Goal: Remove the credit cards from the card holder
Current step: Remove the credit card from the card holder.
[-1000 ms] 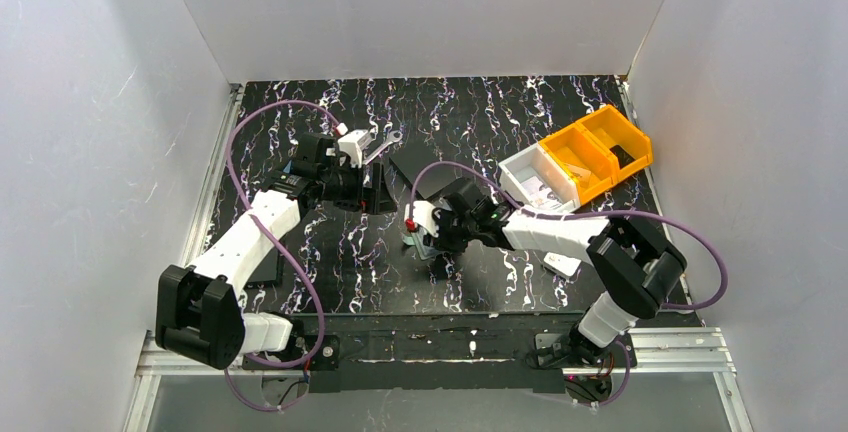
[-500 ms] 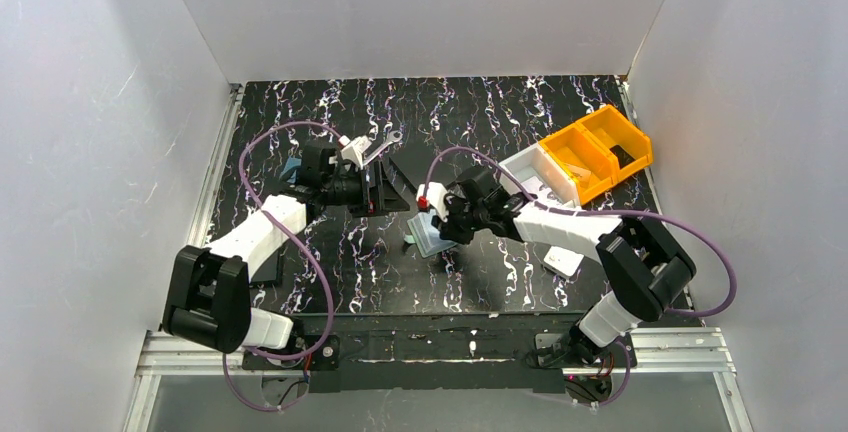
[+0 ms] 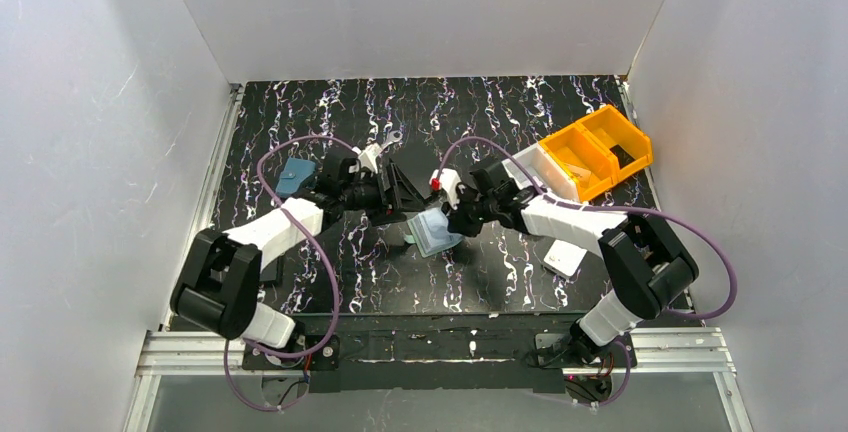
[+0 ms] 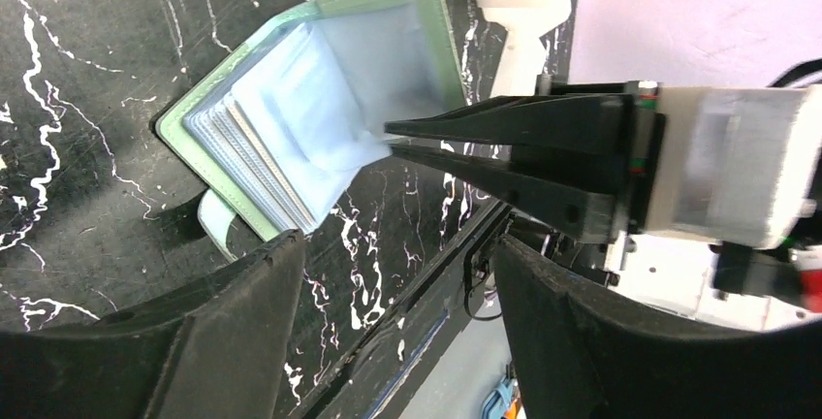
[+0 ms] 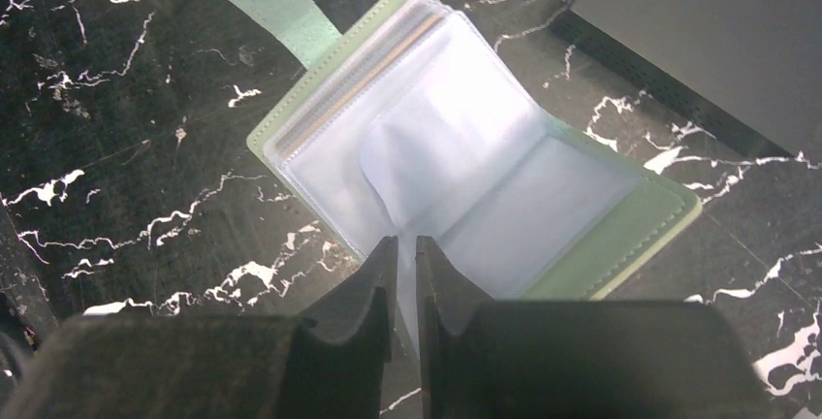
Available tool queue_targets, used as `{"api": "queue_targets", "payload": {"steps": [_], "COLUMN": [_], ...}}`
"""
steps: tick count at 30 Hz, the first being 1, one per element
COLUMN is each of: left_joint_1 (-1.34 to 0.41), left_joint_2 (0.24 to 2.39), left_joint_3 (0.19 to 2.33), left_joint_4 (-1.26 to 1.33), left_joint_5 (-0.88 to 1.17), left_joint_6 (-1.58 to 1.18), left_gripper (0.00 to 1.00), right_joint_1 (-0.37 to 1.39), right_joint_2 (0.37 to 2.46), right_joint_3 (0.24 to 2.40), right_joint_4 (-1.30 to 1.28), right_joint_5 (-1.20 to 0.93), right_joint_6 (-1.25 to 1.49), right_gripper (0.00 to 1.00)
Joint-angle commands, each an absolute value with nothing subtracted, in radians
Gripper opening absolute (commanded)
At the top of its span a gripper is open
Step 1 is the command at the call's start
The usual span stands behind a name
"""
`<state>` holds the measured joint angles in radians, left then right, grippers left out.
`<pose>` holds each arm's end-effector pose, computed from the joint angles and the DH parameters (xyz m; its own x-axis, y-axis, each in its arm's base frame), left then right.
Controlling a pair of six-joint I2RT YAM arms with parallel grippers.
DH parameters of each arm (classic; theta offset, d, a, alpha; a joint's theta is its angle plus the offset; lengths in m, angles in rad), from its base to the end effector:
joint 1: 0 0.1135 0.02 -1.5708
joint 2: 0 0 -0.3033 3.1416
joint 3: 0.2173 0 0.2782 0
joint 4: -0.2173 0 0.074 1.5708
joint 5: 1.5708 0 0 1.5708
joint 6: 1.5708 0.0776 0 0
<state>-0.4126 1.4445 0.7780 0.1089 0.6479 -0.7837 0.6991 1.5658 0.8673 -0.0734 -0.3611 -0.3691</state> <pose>0.2997 -0.1823 0.2217 -0.9002 -0.2204 -0.3756 0.2166 0.5217 -0.8252 0.2657 0.2592 0.1858 -0.2108 -0.6182 -0.7572 -0.9348 0.3540 -0.0287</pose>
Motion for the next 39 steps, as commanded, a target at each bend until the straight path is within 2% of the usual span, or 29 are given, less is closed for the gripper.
{"api": "queue_targets", "payload": {"steps": [1,5,7,9,27,34,39], "left_joint_1": [-0.458,-0.513,-0.542,-0.562,-0.58,-0.579,-0.58], "left_joint_2": [1.492,1.584,1.628,1.661,1.75,1.747,1.704], "left_joint_3": [0.806,0.843,0.861,0.872,0.918,0.93,0.906], "left_joint_4": [0.123,0.126,0.125,0.126,0.149,0.174,0.178], "left_joint_5": [0.59,0.527,0.491,0.46,0.451,0.459,0.442], "left_joint_6": [-0.83,-0.866,-0.887,-0.903,-0.932,-0.945,-0.935], "left_gripper": [0.67,0.58,0.52,0.51,0.52,0.52,0.52], "right_joint_1": [0.658,0.631,0.623,0.615,0.602,0.595,0.564], "right_joint_2": [1.56,1.591,1.618,1.619,1.653,1.649,1.62], "right_joint_3": [0.895,0.913,0.934,0.939,0.962,0.963,0.963], "right_joint_4": [-0.096,-0.112,-0.124,-0.129,-0.165,-0.17,-0.174], "right_joint_5": [-0.41,-0.385,-0.347,-0.345,-0.385,-0.395,-0.485], "right_joint_6": [-0.341,-0.297,-0.251,-0.24,-0.238,-0.234,-0.238], "right_gripper": [0.22,0.23,0.17,0.16,0.18,0.26,0.35]}}
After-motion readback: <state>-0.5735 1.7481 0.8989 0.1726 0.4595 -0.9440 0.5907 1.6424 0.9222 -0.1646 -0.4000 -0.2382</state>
